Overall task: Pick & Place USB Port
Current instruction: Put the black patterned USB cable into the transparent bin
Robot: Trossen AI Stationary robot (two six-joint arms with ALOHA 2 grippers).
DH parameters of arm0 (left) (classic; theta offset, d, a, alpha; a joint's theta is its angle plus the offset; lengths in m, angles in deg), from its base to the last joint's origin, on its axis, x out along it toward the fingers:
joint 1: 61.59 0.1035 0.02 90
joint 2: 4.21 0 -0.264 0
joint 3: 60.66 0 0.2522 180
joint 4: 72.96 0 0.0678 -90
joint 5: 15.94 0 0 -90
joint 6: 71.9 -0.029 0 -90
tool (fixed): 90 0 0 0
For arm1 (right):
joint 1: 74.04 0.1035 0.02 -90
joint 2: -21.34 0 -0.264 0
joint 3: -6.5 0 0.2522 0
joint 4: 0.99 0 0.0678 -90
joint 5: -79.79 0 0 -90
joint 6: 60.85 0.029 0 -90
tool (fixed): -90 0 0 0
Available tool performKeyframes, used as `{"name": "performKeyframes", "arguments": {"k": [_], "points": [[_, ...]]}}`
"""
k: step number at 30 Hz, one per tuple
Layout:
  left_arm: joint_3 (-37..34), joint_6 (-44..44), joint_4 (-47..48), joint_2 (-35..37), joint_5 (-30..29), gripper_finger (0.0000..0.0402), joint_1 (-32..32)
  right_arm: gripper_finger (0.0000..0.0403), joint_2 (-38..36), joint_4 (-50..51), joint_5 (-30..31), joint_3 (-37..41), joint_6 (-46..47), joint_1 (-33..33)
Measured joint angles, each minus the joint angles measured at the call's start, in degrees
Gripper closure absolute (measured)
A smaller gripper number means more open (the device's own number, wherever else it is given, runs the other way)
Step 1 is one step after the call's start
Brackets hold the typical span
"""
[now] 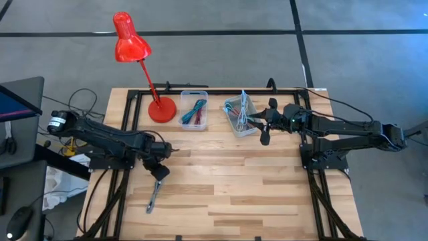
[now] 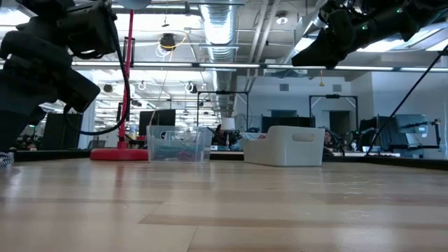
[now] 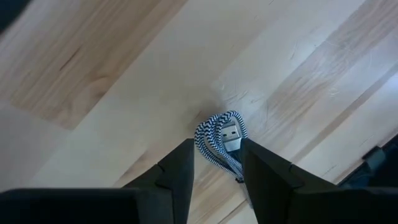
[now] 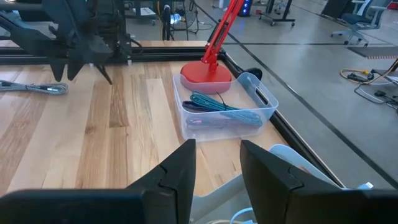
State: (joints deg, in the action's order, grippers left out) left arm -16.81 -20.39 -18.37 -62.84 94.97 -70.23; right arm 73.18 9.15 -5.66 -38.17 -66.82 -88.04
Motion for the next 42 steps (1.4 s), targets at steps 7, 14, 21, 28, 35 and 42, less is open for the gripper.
{"name": "performKeyframes", "arguments": {"k": [7,14,21,28,35,42], "points": [[0.0,0.0,-0.3,0.0,0.0,0.0272,0.0,0.0284,0.0,0.3,0.0,0.0,0.0,0.0],[0.0,0.0,-0.9,-0.1,0.0,0.0274,0.0,0.0284,0.0,0.3,0.0,0.0,0.0,0.0],[-2.3,0.0,-4.9,-2.4,0.4,0.0274,-1.2,0.0284,0.0,0.4,0.0,0.0,0.0,0.0],[-4.4,-0.1,-6.2,-3.0,3.8,0.0283,-2.7,0.0284,0.0,0.8,0.0,0.0,0.0,0.1],[-4.4,-3.2,-9.2,-3.0,3.1,0.0347,-2.6,0.0285,0.0,0.7,0.0,0.0,0.0,0.1],[-4.5,-3.2,-9.7,-3.0,0.5,0.0393,-2.7,0.0285,0.0,0.7,0.0,0.0,0.0,0.1]]}}
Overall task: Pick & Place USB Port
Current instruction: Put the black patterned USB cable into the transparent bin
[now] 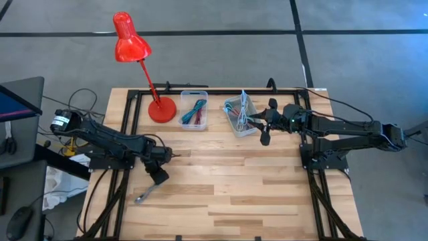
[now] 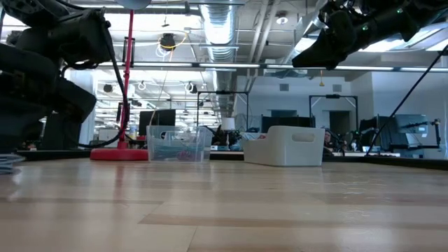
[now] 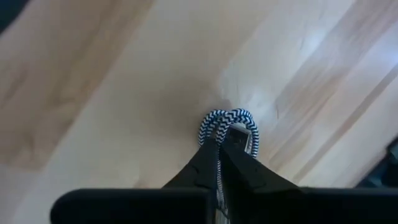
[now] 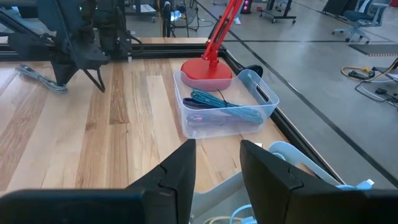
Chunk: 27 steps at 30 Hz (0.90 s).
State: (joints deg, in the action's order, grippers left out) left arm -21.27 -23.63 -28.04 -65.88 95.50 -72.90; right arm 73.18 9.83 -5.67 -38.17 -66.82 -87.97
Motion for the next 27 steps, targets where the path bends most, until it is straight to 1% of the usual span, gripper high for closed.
{"name": "performKeyframes", "arguments": {"k": [3,8,12,15,19,22,24,27], "points": [[0.0,0.0,-2.3,0.0,-2.7,0.0395,0.0,0.0285,0.0,0.0,0.0,0.0,0.0,0.0],[0.0,0.0,-9.6,0.9,-7.8,0.0396,0.0,0.0285,0.0,0.0,0.0,0.0,0.0,0.0],[0.0,-2.0,-14.8,3.8,-12.5,0.0397,0.0,0.0285,0.0,0.0,0.0,0.0,0.0,0.0],[0.7,-4.0,-15.7,7.1,-17.1,0.0398,0.0,0.0285,0.0,0.0,0.0,0.0,0.0,0.0],[3.0,-8.7,-15.8,11.8,-22.0,0.0398,0.0,0.0285,0.0,0.2,0.0,0.0,0.0,0.0],[4.9,-14.0,-15.8,14.2,-27.8,0.0398,0.1,0.0285,0.0,0.6,0.0,0.0,0.0,0.0],[5.9,-18.6,-15.9,15.0,-32.2,0.0398,0.6,0.0285,0.0,0.7,0.0,0.0,0.0,0.0],[7.3,-25.1,-15.8,15.2,-37.1,0.0398,2.7,0.0285,-0.2,0.8,0.1,0.0,-0.4,-0.1]]}}
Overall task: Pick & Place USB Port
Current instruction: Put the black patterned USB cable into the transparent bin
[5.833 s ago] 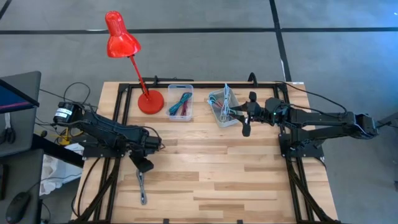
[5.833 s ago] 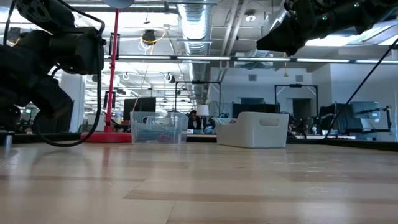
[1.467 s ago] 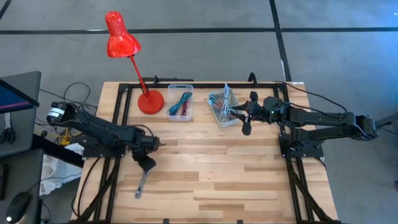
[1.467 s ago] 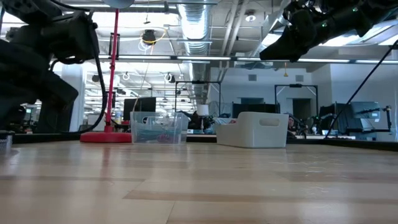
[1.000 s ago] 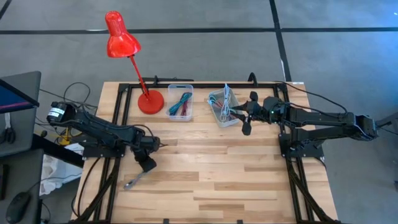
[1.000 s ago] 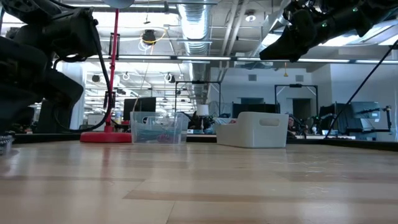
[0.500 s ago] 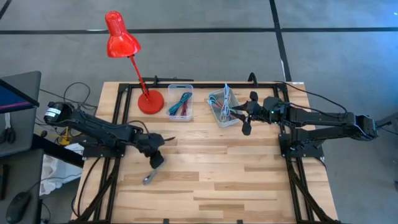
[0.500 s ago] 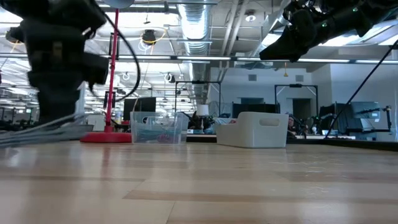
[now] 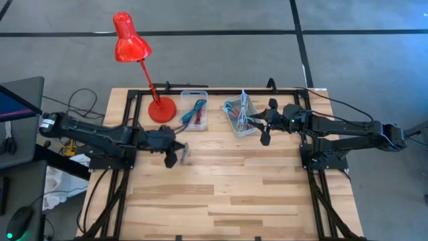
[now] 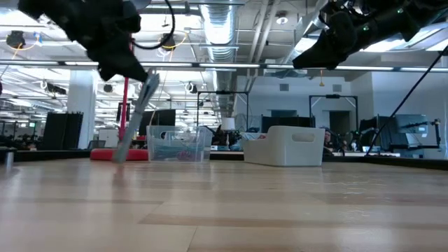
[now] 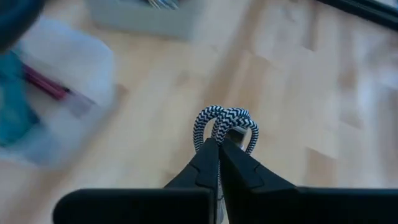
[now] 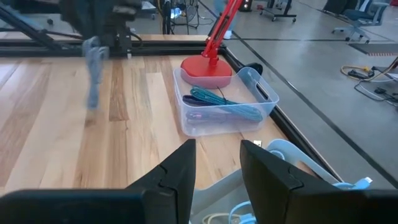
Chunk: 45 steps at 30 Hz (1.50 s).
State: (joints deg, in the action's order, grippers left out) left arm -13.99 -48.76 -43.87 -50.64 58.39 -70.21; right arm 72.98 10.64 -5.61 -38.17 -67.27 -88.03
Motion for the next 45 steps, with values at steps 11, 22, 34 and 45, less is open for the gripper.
{"name": "performKeyframes", "arguments": {"k": [11,22,34,45], "points": [[1.7,-18.3,-9.9,-0.4,-0.7,0.0398,15.2,0.0285,-3.2,0.2,4.5,0.0,-1.7,-0.4],[1.7,-24.8,-20.6,-0.4,5.2,0.0398,28.8,0.0285,-5.7,2.8,4.5,0.0,-1.6,-2.9],[1.8,-23.9,-29.3,-10.1,20.8,0.0397,40.1,0.0285,-5.6,3.5,4.5,0.0,-1.6,-5.2],[1.8,-23.2,-37.5,-24.3,25.6,0.0396,44.2,0.0285,-5.6,3.5,4.5,0.0,-1.6,-5.2]]}}
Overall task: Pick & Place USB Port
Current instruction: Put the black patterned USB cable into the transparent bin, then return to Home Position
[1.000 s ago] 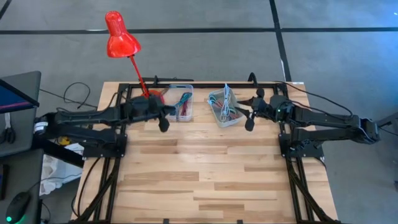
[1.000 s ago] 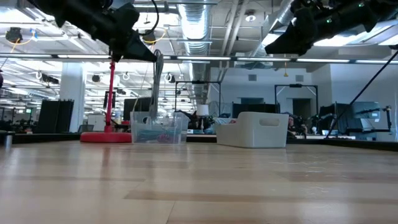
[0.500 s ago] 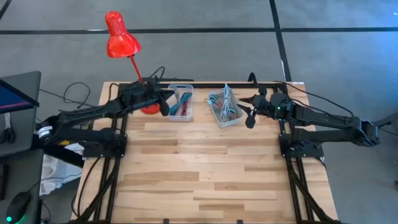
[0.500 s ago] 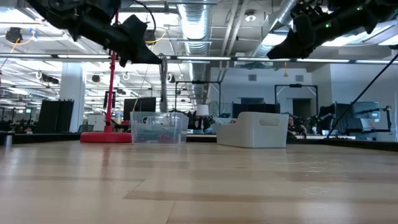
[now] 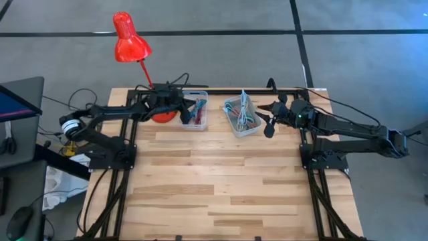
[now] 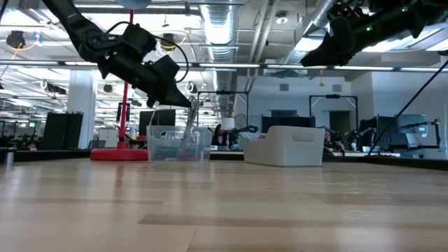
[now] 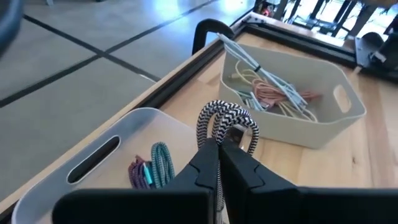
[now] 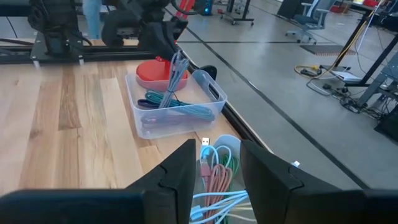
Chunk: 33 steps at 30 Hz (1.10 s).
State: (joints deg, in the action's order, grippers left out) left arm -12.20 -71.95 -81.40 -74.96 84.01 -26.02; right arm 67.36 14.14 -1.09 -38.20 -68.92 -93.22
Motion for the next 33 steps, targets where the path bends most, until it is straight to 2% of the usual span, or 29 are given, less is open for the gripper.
{"name": "performKeyframes", "arguments": {"k": [12,21,27,33], "points": [[0.0,0.6,-1.8,-0.8,0.8,0.0395,1.5,0.0285,0.0,0.0,0.0,0.0,0.0,0.0],[0.0,1.2,-1.9,-0.7,0.5,0.037,1.5,0.0284,0.0,0.1,0.0,0.0,0.0,0.0],[0.0,1.8,-2.4,-0.6,-2.3,0.0357,1.5,0.0284,0.0,0.1,0.0,0.0,0.0,0.0],[0.0,1.2,-2.7,0.6,-1.4,0.035,1.2,0.0284,-0.5,0.5,0.0,0.0,0.0,0.1]]}}
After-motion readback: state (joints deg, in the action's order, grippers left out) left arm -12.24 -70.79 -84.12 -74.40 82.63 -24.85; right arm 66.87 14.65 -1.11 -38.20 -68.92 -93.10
